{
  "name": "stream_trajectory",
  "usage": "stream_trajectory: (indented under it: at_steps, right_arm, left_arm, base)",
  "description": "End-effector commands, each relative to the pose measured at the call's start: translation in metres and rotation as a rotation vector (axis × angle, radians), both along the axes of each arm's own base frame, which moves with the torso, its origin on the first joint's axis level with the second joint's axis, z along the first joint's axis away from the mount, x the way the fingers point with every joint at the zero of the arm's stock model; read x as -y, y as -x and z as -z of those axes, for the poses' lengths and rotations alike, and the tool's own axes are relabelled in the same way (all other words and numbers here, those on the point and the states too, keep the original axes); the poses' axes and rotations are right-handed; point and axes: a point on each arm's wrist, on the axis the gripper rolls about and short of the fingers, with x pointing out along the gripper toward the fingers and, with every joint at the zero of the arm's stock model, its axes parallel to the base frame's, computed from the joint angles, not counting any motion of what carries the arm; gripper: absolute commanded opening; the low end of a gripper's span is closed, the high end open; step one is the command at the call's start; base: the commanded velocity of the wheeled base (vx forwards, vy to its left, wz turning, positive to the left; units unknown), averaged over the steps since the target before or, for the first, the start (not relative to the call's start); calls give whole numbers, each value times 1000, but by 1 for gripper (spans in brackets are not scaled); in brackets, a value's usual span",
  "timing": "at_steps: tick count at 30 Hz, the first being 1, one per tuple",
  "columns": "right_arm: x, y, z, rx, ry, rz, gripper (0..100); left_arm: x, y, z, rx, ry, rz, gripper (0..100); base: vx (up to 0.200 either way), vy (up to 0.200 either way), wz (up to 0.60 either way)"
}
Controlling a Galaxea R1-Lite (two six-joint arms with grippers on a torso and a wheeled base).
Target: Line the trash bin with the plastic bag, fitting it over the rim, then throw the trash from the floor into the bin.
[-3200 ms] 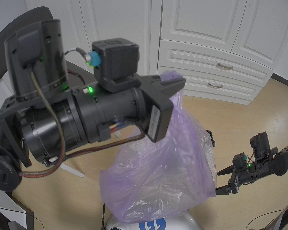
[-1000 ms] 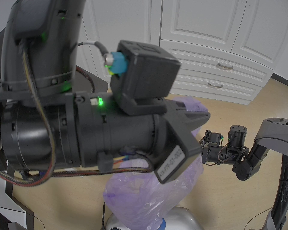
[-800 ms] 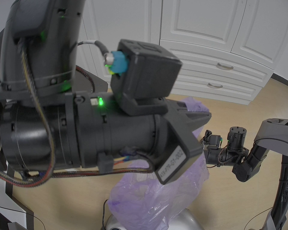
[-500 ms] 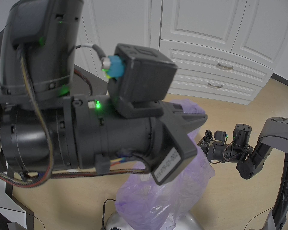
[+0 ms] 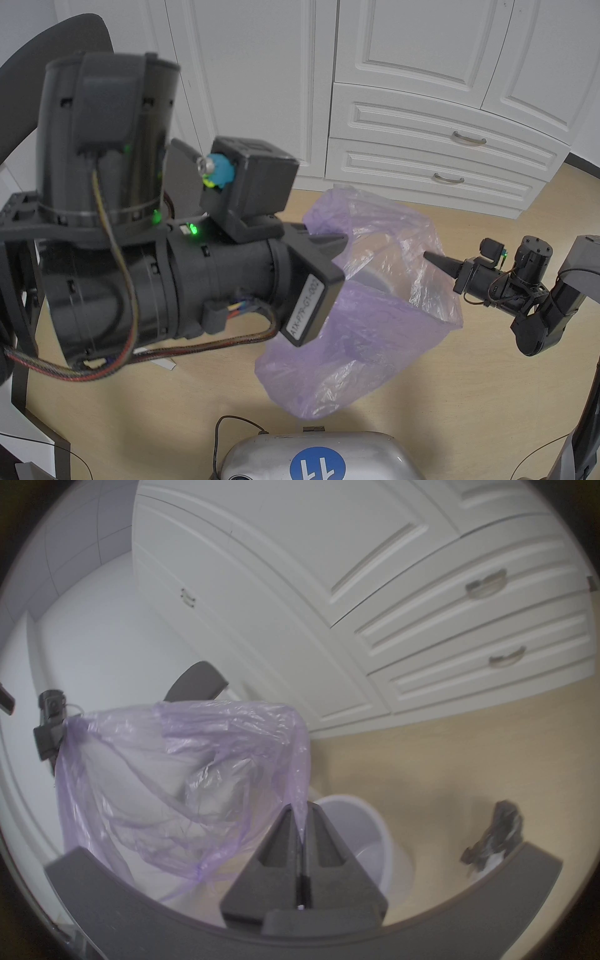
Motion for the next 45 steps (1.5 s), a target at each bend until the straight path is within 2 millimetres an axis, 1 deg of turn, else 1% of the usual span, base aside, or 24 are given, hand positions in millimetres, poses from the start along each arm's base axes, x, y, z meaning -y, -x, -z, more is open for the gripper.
stream_trajectory:
  at_steps: [1,4,6,7,8,9,12,14,16,19,22,24,25,27,32,35,36,39,41,45]
  right_arm:
    - [3,13,-39,107,-24,88,0]
    - [1,23,-53,134,-35,135,0]
    - [-5,29,-61,151,-44,141,0]
    - [-6,32,-64,159,-43,141,0]
    - [-6,32,-64,159,-43,141,0]
    - [-5,39,-71,178,-42,145,0]
    - [-3,54,-81,201,-50,173,0]
    - [-2,55,-83,206,-55,195,0]
    - [0,60,-87,229,-44,219,0]
    - [4,65,-88,265,3,247,0]
    - [13,70,-91,320,68,287,0]
    - [15,71,-91,339,99,306,0]
    - [19,72,-91,359,144,352,0]
    - [20,70,-89,368,202,429,0]
    - [17,64,-84,340,359,619,0]
    - [14,64,-80,320,403,640,0]
    - [10,66,-75,299,427,624,0]
    - [6,67,-70,272,450,601,0]
    - [4,67,-67,262,456,590,0]
    - [2,69,-62,249,479,576,0]
  left_arm:
    - [1,-7,25,-92,-29,-79,0]
    - [4,-9,40,-168,-25,-108,0]
    - [9,-13,56,-218,-50,-125,0]
    - [10,-14,61,-228,-61,-137,0]
    - [10,-14,61,-228,-61,-137,0]
    - [11,-18,67,-238,-69,-173,0]
    - [13,-21,70,-252,-68,-189,0]
    - [12,-22,70,-253,-65,-195,0]
    - [8,-29,69,-251,-56,-222,0]
    - [0,-36,68,-252,-36,-261,0]
    - [-6,-44,73,-252,-12,-299,0]
    - [-9,-47,76,-249,-3,-312,0]
    - [-12,-51,79,-240,13,-326,0]
    - [-15,-55,83,-227,37,-342,0]
    - [-25,-62,83,-164,128,-373,0]
    - [-28,-64,85,-141,160,-378,0]
    - [-28,-66,85,-115,202,-378,0]
    - [-24,-73,87,-92,274,-384,0]
    - [-23,-80,89,-75,295,-391,0]
    - [-25,-84,92,-68,313,-401,0]
  base:
    - [0,0,0]
    - [0,0,0]
    - [0,0,0]
    - [0,0,0]
    - [0,0,0]
    - [0,0,0]
    - [0,0,0]
    - [0,0,0]
    - [0,0,0]
    - [0,0,0]
    - [0,0,0]
    - [0,0,0]
    - [0,0,0]
    - [0,0,0]
    - [0,0,0]
    - [0,0,0]
    - [0,0,0]
    - [0,0,0]
    - [0,0,0]
    - [0,0,0]
